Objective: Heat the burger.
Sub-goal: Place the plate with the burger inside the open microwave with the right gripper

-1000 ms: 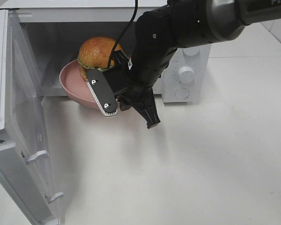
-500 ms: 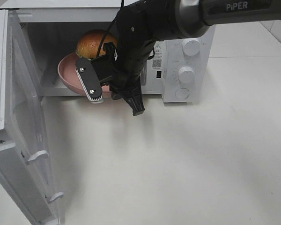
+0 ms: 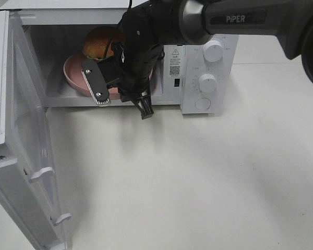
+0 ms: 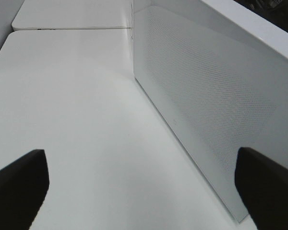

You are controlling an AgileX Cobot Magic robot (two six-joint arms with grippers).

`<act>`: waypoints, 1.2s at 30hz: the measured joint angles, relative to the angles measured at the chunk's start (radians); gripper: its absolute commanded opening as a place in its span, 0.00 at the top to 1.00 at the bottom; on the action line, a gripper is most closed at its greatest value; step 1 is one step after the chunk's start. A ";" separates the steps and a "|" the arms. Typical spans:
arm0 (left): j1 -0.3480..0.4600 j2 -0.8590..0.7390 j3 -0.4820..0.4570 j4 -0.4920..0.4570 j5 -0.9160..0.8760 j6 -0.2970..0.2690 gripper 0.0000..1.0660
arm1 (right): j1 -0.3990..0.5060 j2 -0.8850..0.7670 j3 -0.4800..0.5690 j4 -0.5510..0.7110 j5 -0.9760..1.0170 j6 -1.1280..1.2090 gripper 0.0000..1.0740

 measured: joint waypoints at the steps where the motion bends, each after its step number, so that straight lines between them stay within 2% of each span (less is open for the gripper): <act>1: 0.000 0.000 0.000 0.000 0.000 0.000 0.07 | -0.006 0.014 -0.021 -0.002 0.005 0.011 1.00; 15: 0.000 0.000 0.000 0.000 0.000 0.000 0.07 | -0.034 0.077 -0.136 -0.017 0.023 0.020 0.99; 27: 0.000 0.000 0.000 0.000 0.000 0.000 0.07 | -0.035 0.103 -0.145 -0.020 -0.001 0.006 0.95; 33: 0.000 0.000 0.000 0.000 0.000 0.000 0.07 | -0.035 0.103 -0.145 -0.022 -0.029 0.004 0.85; 34: 0.000 0.000 0.000 0.000 0.000 0.000 0.07 | -0.035 0.102 -0.147 -0.025 -0.044 0.003 0.80; 35: 0.000 0.000 0.000 0.000 0.000 0.000 0.07 | -0.035 0.102 -0.147 -0.025 -0.044 0.003 0.80; 36: 0.000 0.000 0.000 0.000 0.000 0.000 0.07 | -0.035 0.100 -0.154 -0.028 -0.058 0.003 0.75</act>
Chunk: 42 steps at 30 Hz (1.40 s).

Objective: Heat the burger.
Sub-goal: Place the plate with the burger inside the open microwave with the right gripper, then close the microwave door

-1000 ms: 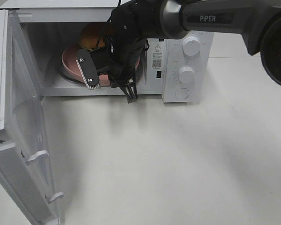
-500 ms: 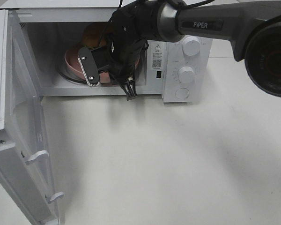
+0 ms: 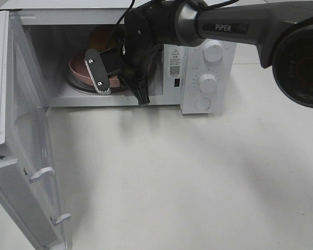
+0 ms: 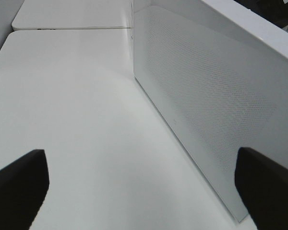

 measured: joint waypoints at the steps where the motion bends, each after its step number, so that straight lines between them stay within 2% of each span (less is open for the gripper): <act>1: 0.000 0.000 0.000 0.000 0.000 0.000 0.07 | 0.000 0.000 -0.001 0.000 -0.006 0.000 0.72; 5: 0.000 0.000 0.000 0.000 0.000 0.000 0.07 | 0.000 -0.002 -0.003 0.000 -0.010 0.000 0.65; 15: 0.000 0.000 0.000 0.000 0.000 0.000 0.07 | 0.000 -0.003 -0.003 0.021 0.009 0.000 0.61; 17: 0.000 0.000 0.000 0.000 0.000 0.000 0.07 | 0.000 -0.009 0.005 0.026 0.017 0.000 0.57; 19: 0.000 0.000 0.000 0.000 0.000 0.000 0.07 | 0.000 -0.029 0.038 0.037 0.023 0.000 0.48; 20: 0.000 0.000 0.000 0.000 0.000 0.000 0.07 | 0.000 -0.029 0.038 0.037 0.023 0.000 0.48; 21: 0.000 0.000 0.000 0.000 0.000 0.000 0.07 | 0.000 -0.046 0.060 0.039 0.024 0.000 0.43; 23: 0.000 0.000 0.000 0.000 0.000 0.000 0.07 | 0.000 -0.058 0.074 0.040 0.024 0.000 0.41; 25: 0.000 0.000 0.000 0.000 0.000 0.000 0.07 | 0.000 -0.091 0.110 0.040 0.023 0.000 0.34; 34: 0.000 0.000 0.000 0.000 0.000 0.000 0.07 | 0.000 -0.176 0.235 0.066 0.001 0.000 0.33; 36: 0.000 0.000 0.000 0.000 0.000 0.000 0.07 | 0.000 -0.227 0.316 0.069 -0.019 0.000 0.33; 39: 0.000 0.000 0.000 0.000 0.000 0.000 0.07 | 0.000 -0.239 0.333 0.069 -0.026 0.000 0.33; 41: 0.000 0.000 0.000 0.000 0.000 0.000 0.07 | 0.000 -0.302 0.412 0.070 -0.038 0.016 0.33; 42: 0.000 0.000 0.000 0.000 0.000 0.000 0.07 | 0.000 -0.302 0.412 0.070 -0.038 0.016 0.33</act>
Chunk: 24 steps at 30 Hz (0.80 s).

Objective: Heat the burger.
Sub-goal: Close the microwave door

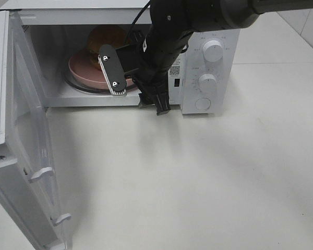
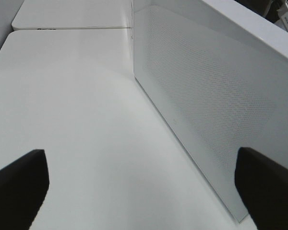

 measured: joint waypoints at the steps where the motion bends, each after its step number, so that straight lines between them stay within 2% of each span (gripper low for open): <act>1: 0.000 0.000 0.000 0.000 0.000 0.000 0.07 | 0.000 -0.014 0.019 0.000 -0.003 0.007 0.33; 2: 0.000 0.000 0.000 0.000 0.000 0.000 0.07 | 0.000 -0.014 0.019 0.000 -0.003 0.007 0.33; 4: 0.000 0.000 0.000 0.000 0.000 0.000 0.07 | 0.000 -0.082 0.094 0.001 -0.022 0.052 0.33; 7: 0.000 0.000 0.000 0.000 0.000 0.000 0.07 | 0.000 -0.100 0.111 0.001 -0.026 0.065 0.33; 9: 0.000 0.000 0.000 0.000 0.000 0.000 0.07 | 0.000 -0.162 0.190 -0.001 -0.030 0.143 0.33; 13: 0.000 0.000 0.000 0.000 0.000 0.000 0.07 | 0.000 -0.203 0.252 -0.002 -0.033 0.209 0.33; 18: 0.000 0.000 0.000 0.000 0.000 0.000 0.07 | 0.000 -0.307 0.370 -0.002 -0.036 0.421 0.36; 22: 0.000 0.000 0.000 0.000 0.000 0.000 0.07 | 0.000 -0.362 0.423 -0.002 -0.036 0.544 0.36; 24: 0.000 0.000 0.000 0.000 0.000 0.000 0.07 | 0.000 -0.427 0.472 0.001 -0.036 0.679 0.36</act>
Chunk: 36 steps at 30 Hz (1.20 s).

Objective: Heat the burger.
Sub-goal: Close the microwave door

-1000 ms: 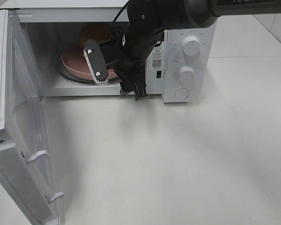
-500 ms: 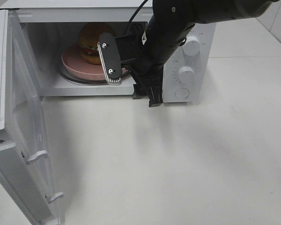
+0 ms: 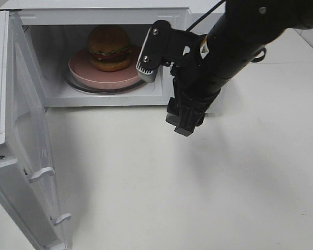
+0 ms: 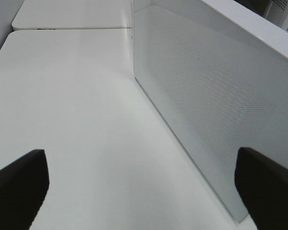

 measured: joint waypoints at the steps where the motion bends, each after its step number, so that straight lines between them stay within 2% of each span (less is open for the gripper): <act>1: 0.000 0.000 0.000 0.000 0.000 0.000 0.07 | 0.000 0.000 0.000 0.000 0.000 0.000 0.36; 5: 0.000 0.000 0.000 0.000 0.000 0.000 0.07 | 0.000 -0.106 0.080 0.001 0.001 0.233 0.35; 13: 0.000 0.000 0.000 0.000 0.000 0.000 0.07 | 0.000 -0.268 0.204 0.004 0.131 0.447 0.28; 20: 0.000 0.000 0.000 0.000 0.000 0.000 0.07 | 0.000 -0.393 0.291 0.004 0.238 0.478 0.29; 26: 0.000 0.000 0.000 0.000 0.000 0.000 0.07 | 0.000 -0.585 0.362 0.004 0.317 0.499 0.29; 36: 0.000 0.000 0.000 0.000 0.000 0.000 0.07 | 0.000 -0.841 0.374 0.004 0.423 0.547 0.29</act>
